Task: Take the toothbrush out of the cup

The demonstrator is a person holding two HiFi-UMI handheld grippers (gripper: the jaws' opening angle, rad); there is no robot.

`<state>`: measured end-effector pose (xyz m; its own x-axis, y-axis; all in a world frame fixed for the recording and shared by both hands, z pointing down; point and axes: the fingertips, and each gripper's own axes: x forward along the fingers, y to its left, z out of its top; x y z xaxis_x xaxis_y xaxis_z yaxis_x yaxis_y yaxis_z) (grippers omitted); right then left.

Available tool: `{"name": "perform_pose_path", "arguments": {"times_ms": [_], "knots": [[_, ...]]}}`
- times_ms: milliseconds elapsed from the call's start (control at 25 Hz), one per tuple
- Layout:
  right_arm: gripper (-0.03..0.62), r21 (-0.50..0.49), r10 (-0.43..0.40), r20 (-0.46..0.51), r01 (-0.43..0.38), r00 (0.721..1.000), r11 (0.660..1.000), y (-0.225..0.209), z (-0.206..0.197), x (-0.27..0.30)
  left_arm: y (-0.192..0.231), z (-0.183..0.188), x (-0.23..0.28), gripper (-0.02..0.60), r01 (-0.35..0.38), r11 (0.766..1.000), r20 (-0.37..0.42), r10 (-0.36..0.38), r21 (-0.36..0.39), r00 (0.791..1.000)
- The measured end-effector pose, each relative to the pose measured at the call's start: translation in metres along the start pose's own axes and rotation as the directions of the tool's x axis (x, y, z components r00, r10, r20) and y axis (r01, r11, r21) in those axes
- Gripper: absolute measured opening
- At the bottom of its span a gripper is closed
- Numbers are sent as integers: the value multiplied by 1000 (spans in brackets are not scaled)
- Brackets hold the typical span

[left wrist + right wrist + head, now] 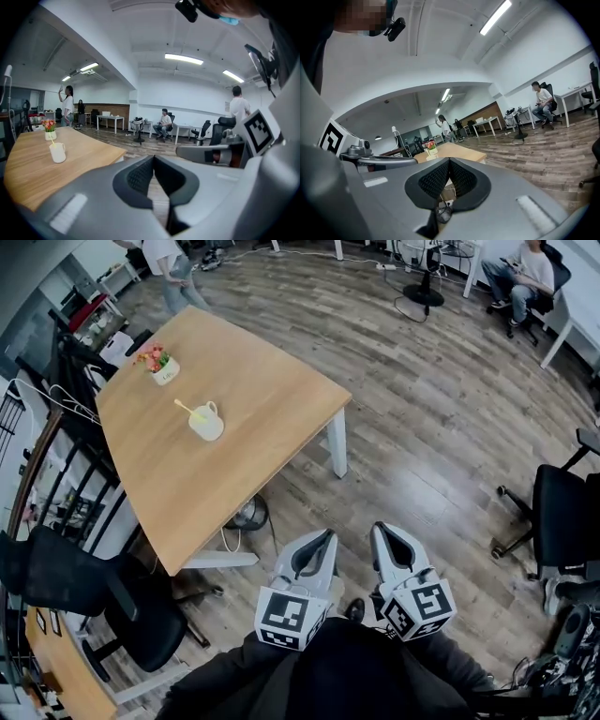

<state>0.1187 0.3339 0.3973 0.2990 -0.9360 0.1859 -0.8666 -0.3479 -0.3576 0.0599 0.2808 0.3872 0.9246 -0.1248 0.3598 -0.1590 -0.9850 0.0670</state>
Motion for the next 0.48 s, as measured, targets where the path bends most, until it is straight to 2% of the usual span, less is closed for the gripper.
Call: {"name": "perform_pose_path", "arguments": {"times_ms": [240,480], "knots": [[2,-33,81,-50,-83,995,996,16,10,71,67,12,19,9,-78,995,18,79,-60,997],[2,-80,178,-102,-187,979,979,53,17,145,142,23,19,9,-163,979,49,170,-121,984]]}}
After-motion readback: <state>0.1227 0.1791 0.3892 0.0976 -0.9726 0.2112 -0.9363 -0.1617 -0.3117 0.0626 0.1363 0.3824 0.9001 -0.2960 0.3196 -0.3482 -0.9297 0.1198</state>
